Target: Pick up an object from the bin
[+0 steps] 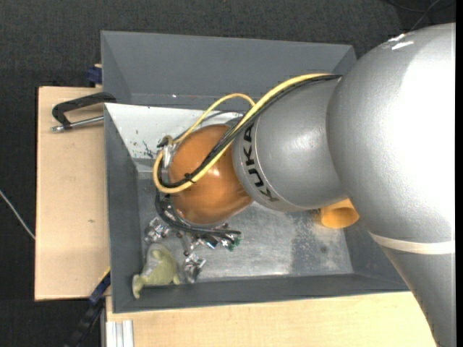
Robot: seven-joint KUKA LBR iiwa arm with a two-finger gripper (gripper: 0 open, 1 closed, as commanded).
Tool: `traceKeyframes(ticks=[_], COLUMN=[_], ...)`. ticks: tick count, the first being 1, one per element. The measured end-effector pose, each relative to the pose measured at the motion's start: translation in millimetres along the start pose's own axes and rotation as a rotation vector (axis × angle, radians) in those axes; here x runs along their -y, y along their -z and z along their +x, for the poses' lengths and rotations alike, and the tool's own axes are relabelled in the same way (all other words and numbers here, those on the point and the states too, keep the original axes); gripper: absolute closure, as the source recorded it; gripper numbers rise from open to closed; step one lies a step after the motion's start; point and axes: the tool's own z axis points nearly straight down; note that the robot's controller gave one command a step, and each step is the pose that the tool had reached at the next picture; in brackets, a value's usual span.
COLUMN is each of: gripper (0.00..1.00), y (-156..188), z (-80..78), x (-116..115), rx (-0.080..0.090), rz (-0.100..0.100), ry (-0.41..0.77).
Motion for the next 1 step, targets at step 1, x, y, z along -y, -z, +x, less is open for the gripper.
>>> traceKeyframes(ticks=[1], gripper=[0.0], y=[30.0], z=[3.7], x=[-0.5], rx=[0.0], rz=[-0.002], ry=[0.831])
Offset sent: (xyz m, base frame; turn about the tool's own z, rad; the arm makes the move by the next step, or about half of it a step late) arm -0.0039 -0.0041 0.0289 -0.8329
